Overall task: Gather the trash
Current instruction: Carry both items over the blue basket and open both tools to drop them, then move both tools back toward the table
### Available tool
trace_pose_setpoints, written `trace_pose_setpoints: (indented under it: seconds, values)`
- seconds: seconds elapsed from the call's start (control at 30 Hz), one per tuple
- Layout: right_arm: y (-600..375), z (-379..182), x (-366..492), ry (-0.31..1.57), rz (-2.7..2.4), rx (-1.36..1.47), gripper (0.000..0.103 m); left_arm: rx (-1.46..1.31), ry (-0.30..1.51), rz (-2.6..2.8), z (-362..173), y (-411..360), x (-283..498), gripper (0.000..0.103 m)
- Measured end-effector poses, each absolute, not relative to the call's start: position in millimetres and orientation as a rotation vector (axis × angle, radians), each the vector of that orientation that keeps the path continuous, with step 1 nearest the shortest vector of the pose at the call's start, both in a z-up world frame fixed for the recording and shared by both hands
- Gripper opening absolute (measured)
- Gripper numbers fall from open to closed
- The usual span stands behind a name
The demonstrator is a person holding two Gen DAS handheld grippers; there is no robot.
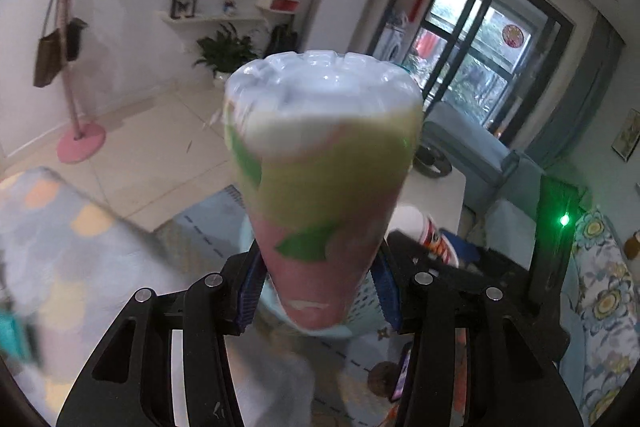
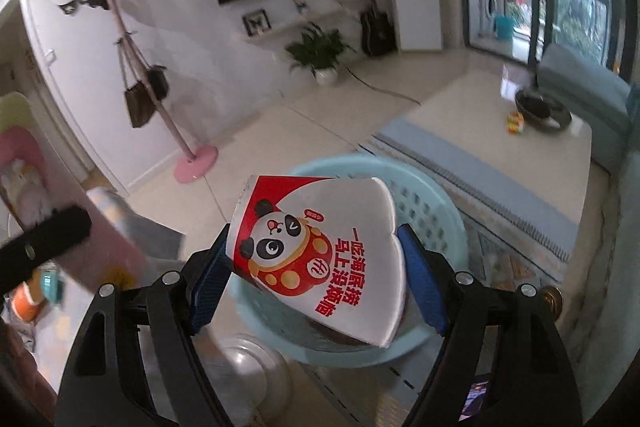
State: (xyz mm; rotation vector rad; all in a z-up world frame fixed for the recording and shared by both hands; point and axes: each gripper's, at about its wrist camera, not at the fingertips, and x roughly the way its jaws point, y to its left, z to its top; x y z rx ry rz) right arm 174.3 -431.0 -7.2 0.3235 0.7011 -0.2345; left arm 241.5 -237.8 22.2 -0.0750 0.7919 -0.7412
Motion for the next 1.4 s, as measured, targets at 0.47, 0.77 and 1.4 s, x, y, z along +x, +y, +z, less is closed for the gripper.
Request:
trace_pose_setpoints:
  seconds: [0.47, 0.77, 1.4]
  values:
    - [-477, -79, 187, 0.811, -0.252, 0.385, 0.078, -0.034, 0.963, -0.749, -41, -301, 289, 0.059]
    - [-479, -59, 170, 0.763, -0.236, 0.430, 0.081, -0.010, 0.861, -0.727, -4, -274, 258, 0.067]
    - [-302, 50, 126, 0.591, 0.076, 0.189, 0.081, -0.005, 0.649, -0.227, 72, -80, 153, 0.083]
